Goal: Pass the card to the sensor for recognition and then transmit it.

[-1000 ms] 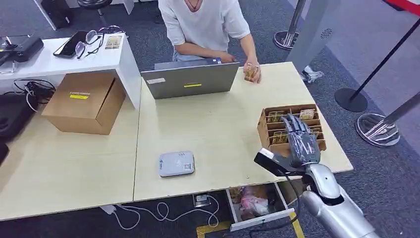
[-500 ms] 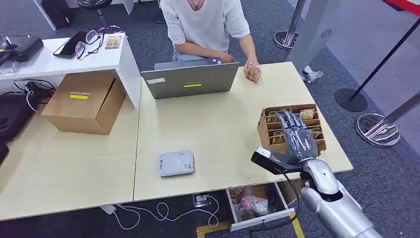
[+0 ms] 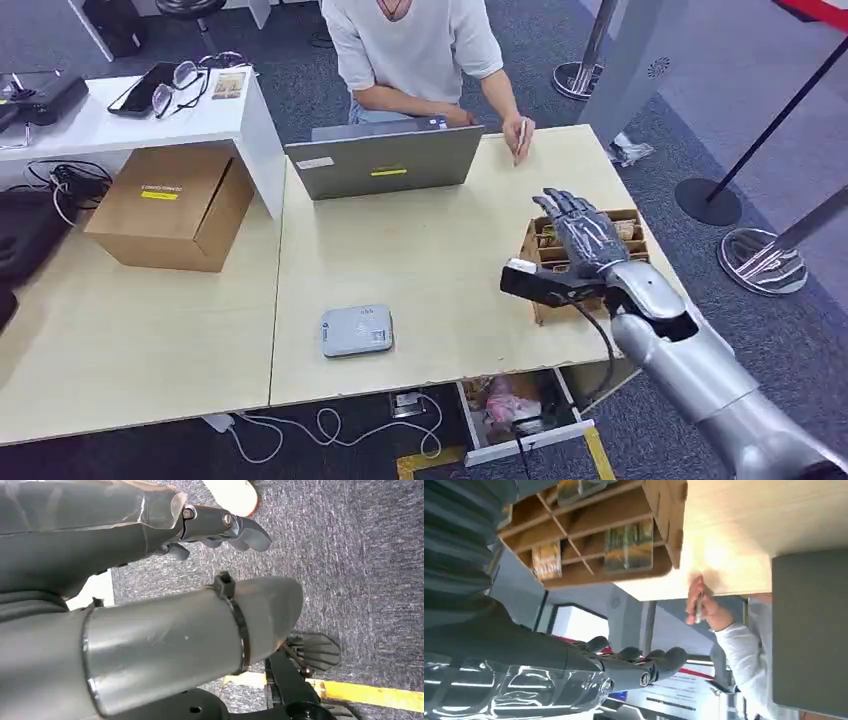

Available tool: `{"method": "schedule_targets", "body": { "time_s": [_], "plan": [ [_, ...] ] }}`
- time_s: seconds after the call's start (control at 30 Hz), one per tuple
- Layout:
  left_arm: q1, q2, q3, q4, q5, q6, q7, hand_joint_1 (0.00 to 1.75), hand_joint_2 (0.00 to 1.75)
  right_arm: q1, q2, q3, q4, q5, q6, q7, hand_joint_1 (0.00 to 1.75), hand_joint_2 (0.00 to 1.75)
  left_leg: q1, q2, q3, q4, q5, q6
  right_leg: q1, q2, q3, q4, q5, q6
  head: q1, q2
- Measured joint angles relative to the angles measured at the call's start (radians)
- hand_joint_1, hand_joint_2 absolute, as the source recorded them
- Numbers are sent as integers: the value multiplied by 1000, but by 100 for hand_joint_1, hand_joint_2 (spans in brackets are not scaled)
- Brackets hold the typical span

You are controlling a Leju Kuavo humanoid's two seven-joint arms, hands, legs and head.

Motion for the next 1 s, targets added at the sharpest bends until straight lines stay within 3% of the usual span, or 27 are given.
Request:
{"method": "schedule_targets", "body": {
  "time_s": [0.67, 1.0],
  "plan": [
    [11, 11, 0, 0, 39, -12, 1, 0, 0, -259, -135, 248, 73, -127, 155, 26, 0, 175, -1, -1, 0, 0, 0, 0, 0, -1, 0, 0, 0, 0, 0, 0],
    [16, 20, 0, 0, 80, -13, 13, 0, 0, -310, -261, 339, -32, -217, 228, 39, 0, 175, -1, -1, -1, 0, 0, 0, 0, -1, 0, 0, 0, 0, 0, 0]
  ]
}}
